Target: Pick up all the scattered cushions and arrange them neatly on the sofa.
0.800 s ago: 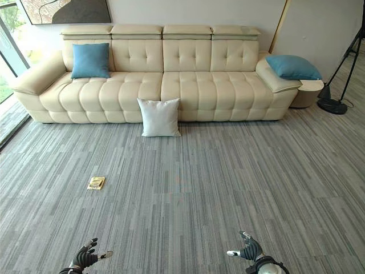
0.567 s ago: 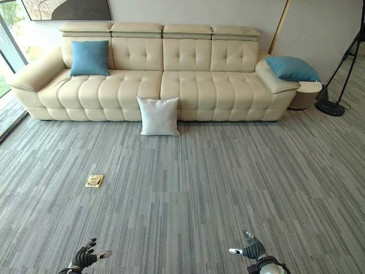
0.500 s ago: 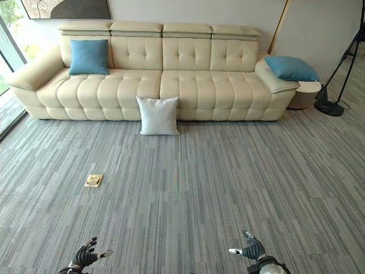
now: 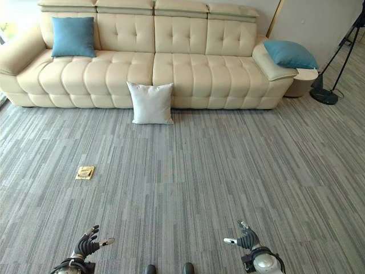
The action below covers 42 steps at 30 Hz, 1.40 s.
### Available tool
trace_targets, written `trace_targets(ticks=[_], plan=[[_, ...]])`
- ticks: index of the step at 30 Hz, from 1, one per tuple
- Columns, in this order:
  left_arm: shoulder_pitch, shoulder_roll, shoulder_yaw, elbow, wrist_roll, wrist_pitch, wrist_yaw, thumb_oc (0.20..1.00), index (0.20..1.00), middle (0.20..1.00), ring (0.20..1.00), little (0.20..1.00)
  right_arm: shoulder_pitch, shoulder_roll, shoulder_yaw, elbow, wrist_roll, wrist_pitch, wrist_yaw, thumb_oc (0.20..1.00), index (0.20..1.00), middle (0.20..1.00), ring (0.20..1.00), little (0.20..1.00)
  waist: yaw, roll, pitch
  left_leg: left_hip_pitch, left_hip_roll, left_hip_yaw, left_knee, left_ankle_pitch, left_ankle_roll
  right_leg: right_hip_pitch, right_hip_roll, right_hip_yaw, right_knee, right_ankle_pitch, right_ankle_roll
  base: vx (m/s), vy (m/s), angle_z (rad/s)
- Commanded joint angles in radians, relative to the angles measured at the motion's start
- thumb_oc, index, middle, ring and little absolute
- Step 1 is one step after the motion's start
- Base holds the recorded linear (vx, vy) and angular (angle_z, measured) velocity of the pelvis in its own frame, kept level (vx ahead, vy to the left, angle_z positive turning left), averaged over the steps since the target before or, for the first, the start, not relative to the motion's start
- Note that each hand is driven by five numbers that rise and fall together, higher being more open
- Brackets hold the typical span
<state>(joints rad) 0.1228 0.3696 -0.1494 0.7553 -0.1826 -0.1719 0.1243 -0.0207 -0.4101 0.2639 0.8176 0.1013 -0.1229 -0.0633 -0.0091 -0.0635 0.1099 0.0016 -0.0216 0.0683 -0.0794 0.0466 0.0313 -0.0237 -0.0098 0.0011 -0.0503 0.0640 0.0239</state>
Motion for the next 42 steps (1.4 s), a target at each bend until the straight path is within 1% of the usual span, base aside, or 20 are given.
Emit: trace_targets(ticks=[1, 4, 9, 10, 15, 17, 20, 21, 22, 24, 26, 28, 30, 31, 32, 33, 37, 40, 41, 42], plan=[[-0.03, 0.047, 0.054, -0.051, -0.056, -0.053, 0.03, 1.0, 1.0, 1.0, 1.0, 1.0, -0.056, 0.005, 0.016, -0.007, 0.041, -0.019, -0.018, 1.0, 1.0, 1.0, 1.0, 1.0, 0.023, -0.026, 0.015, -0.037, -0.056, -0.068, 0.209, -0.209, 0.015, -0.043, -0.053, -0.001, 0.198, -0.118, 0.123, 0.03, 0.142, -0.15], [-0.042, 0.054, 0.069, -0.044, -0.065, -0.052, 0.032, 1.0, 1.0, 1.0, 1.0, 1.0, -0.077, 0.013, 0.026, -0.029, 0.039, -0.017, -0.011, 1.0, 1.0, 1.0, 1.0, 1.0, 0.025, -0.022, 0.043, -0.021, -0.065, -0.074, 0.222, -0.234, 0.034, -0.131, -0.071, -0.015, 0.356, -0.083, 0.149, 0.06, 0.133, -0.16], [-0.044, 0.048, 0.059, -0.042, -0.065, -0.055, 0.03, 1.0, 1.0, 1.0, 1.0, 1.0, -0.084, 0.009, 0.036, -0.036, 0.031, -0.016, -0.013, 1.0, 1.0, 1.0, 1.0, 1.0, 0.015, -0.011, 0.061, 0.035, -0.071, -0.091, 0.197, -0.243, 0.039, -0.183, -0.068, -0.047, 0.355, -0.069, 0.131, 0.17, 0.061, 0.04], [-0.046, 0.03, 0.034, -0.03, -0.073, -0.054, 0.029, 1.0, 1.0, 1.0, 1.0, 1.0, -0.085, 0.006, 0.049, -0.034, 0.034, -0.017, -0.016, 1.0, 1.0, 1.0, 1.0, 1.0, -0.009, 0.002, 0.074, 0.109, -0.078, -0.129, 0.158, -0.247, 0.03, -0.249, -0.059, -0.105, 0.258, -0.039, 0.122, 0.32, 0.01, 0.06], [-0.056, 0.013, 0.008, -0.019, -0.061, -0.052, 0.03, 1.0, 1.0, 1.0, 1.0, 1.0, -0.065, 0.005, 0.045, -0.024, 0.037, -0.018, -0.02, 1.0, 1.0, 1.0, 1.0, 1.0, -0.042, 0.01, 0.085, 0.181, -0.077, -0.19, 0.154, -0.246, 0.002, -0.3, -0.032, -0.119, 0.174, 0.0, 0.132, 0.31, -0.063, 0.35], [-0.053, 0.012, -0.008, -0.03, -0.051, -0.053, 0.017, 1.0, 1.0, 1.0, 1.0, 1.0, -0.041, 0.002, 0.037, -0.031, 0.043, -0.018, -0.017, 1.0, 1.0, 1.0, 1.0, 1.0, -0.048, 0.009, 0.077, 0.2, -0.077, -0.221, 0.164, -0.26, -0.008, -0.271, -0.033, -0.109, 0.151, 0.005, 0.114, 0.29, -0.153, 0.65], [-0.043, 0.004, -0.02, -0.026, -0.042, -0.049, 0.006, 1.0, 1.0, 1.0, 1.0, 1.0, -0.017, 0.001, 0.021, -0.028, 0.051, -0.019, -0.018, 1.0, 1.0, 1.0, 1.0, 1.0, -0.054, 0.02, 0.053, 0.2, -0.048, -0.247, 0.207, -0.217, -0.052, -0.251, -0.003, -0.103, 0.164, 0.006, 0.087, 0.29, -0.202, 1.07], [-0.044, 0.001, -0.029, -0.019, -0.04, -0.046, 0.005, 1.0, 1.0, 1.0, 1.0, 1.0, -0.009, -0.001, 0.02, -0.033, 0.057, -0.025, -0.021, 1.0, 1.0, 1.0, 1.0, 1.0, -0.06, 0.026, 0.049, 0.19, -0.039, -0.254, 0.238, -0.175, -0.071, -0.24, 0.007, -0.105, 0.159, 0.003, 0.078, 0.16, -0.128, 0.81], [-0.044, 0.001, -0.029, -0.019, -0.04, -0.046, 0.005, 1.0, 1.0, 1.0, 1.0, 1.0, -0.009, -0.001, 0.02, -0.033, 0.057, -0.025, -0.02, 1.0, 1.0, 1.0, 1.0, 1.0, -0.062, 0.027, 0.049, 0.189, -0.039, -0.257, 0.239, -0.176, -0.071, -0.239, 0.007, -0.107, 0.158, 0.003, 0.078, 0.21, -0.153, 0.38], [-0.041, 0.009, -0.055, -0.035, -0.018, -0.04, -0.013, 1.0, 1.0, 1.0, 1.0, 1.0, 0.018, -0.006, 0.008, -0.049, 0.07, -0.027, -0.017, 1.0, 1.0, 1.0, 1.0, 1.0, -0.079, 0.04, 0.032, 0.161, 0.021, -0.212, 0.308, -0.101, -0.122, -0.196, 0.024, -0.125, 0.153, -0.042, 0.045, 0.27, -0.213, 0.12], [-0.053, 0.013, -0.064, -0.03, -0.014, -0.039, -0.013, 1.0, 1.0, 1.0, 1.0, 1.0, 0.016, -0.008, 0.005, -0.028, 0.079, -0.031, -0.023, 1.0, 1.0, 1.0, 1.0, 1.0, -0.084, 0.039, 0.038, 0.116, 0.043, -0.179, 0.405, -0.04, -0.14, -0.157, 0.035, -0.123, 0.148, -0.069, 0.025, 0.23, -0.184, 0.33], [-0.07, 0.016, -0.07, -0.035, -0.019, -0.038, -0.015, 1.0, 1.0, 1.0, 1.0, 1.0, 0.011, -0.011, 0.007, -0.02, 0.087, -0.029, -0.025, 1.0, 1.0, 1.0, 1.0, 1.0, -0.071, 0.024, 0.059, 0.028, 0.038, -0.136, 0.46, -0.061, -0.115, -0.114, 0.022, -0.112, 0.135, -0.093, 0.019, 0.16, -0.127, 0.28], [-0.079, 0.021, -0.082, -0.061, -0.022, -0.043, -0.023, 1.0, 1.0, 1.0, 1.0, 1.0, 0.011, -0.017, 0.001, -0.028, 0.091, -0.032, -0.028, 1.0, 1.0, 1.0, 1.0, 1.0, -0.057, 0.0, 0.074, -0.07, 0.039, -0.056, 0.375, -0.147, -0.077, -0.073, -0.005, -0.113, 0.122, -0.12, 0.023, 0.21, -0.078, 0.1], [-0.079, 0.021, -0.082, -0.061, -0.022, -0.042, -0.023, 1.0, 1.0, 1.0, 1.0, 1.0, 0.012, -0.017, 0.001, -0.029, 0.091, -0.032, -0.028, 1.0, 1.0, 1.0, 1.0, 1.0, -0.055, 0.001, 0.075, -0.068, 0.039, -0.055, 0.377, -0.15, -0.077, -0.071, -0.004, -0.111, 0.123, -0.122, 0.024, 0.4, -0.036, -0.18], [-0.074, 0.032, -0.079, -0.063, -0.02, -0.043, -0.019, 1.0, 1.0, 1.0, 1.0, 1.0, 0.0, -0.019, 0.005, -0.03, 0.083, -0.032, -0.035, 1.0, 1.0, 1.0, 1.0, 1.0, -0.017, -0.007, 0.09, -0.224, 0.015, -0.051, 0.248, -0.066, -0.087, 0.001, 0.012, -0.081, 0.095, -0.153, 0.023, 0.28, -0.013, -0.15], [-0.073, 0.032, -0.079, -0.063, -0.02, -0.043, -0.019, 1.0, 1.0, 1.0, 1.0, 1.0, 0.0, -0.018, 0.005, -0.03, 0.083, -0.032, -0.035, 1.0, 1.0, 1.0, 1.0, 1.0, -0.016, -0.009, 0.092, -0.219, 0.014, -0.05, 0.245, -0.065, -0.087, 0.004, 0.011, -0.08, 0.094, -0.153, 0.023, 0.38, -0.004, -0.14], [-0.064, 0.027, -0.068, -0.047, -0.027, -0.039, -0.011, 1.0, 1.0, 1.0, 1.0, 1.0, -0.007, -0.01, 0.01, -0.029, 0.067, -0.027, -0.045, 1.0, 1.0, 1.0, 1.0, 1.0, 0.027, -0.007, 0.089, -0.315, 0.029, -0.044, 0.103, 0.05, -0.097, 0.117, 0.04, -0.015, 0.081, -0.208, 0.027, 0.39, 0.101, -0.3], [-0.05, 0.022, -0.053, -0.032, -0.023, -0.036, -0.012, 1.0, 1.0, 1.0, 1.0, 1.0, 0.003, 0.0, 0.004, -0.045, 0.053, -0.024, -0.033, 1.0, 1.0, 1.0, 1.0, 1.0, 0.04, -0.012, 0.055, -0.298, 0.039, -0.023, 0.12, 0.076, -0.081, 0.18, 0.027, 0.028, 0.115, -0.238, 0.04, 0.56, 0.263, -0.68], [-0.05, 0.023, -0.052, -0.028, -0.019, -0.035, -0.014, 1.0, 1.0, 1.0, 1.0, 1.0, 0.006, 0.005, 0.002, -0.044, 0.051, -0.023, -0.032, 1.0, 1.0, 1.0, 1.0, 1.0, 0.041, -0.02, 0.047, -0.297, 0.034, -0.013, 0.145, 0.065, -0.073, 0.184, 0.009, 0.033, 0.134, -0.235, 0.054, 0.69, 0.373, -1.03], [-0.052, 0.032, -0.053, -0.033, -0.018, -0.037, -0.015, 1.0, 1.0, 1.0, 1.0, 1.0, 0.007, 0.016, 0.002, -0.044, 0.052, -0.023, -0.023, 1.0, 1.0, 1.0, 1.0, 1.0, 0.045, -0.044, 0.035, -0.292, 0.017, 0.009, 0.198, 0.028, -0.057, 0.171, -0.03, 0.039, 0.202, -0.188, 0.088, 0.59, 0.361, -0.79]])
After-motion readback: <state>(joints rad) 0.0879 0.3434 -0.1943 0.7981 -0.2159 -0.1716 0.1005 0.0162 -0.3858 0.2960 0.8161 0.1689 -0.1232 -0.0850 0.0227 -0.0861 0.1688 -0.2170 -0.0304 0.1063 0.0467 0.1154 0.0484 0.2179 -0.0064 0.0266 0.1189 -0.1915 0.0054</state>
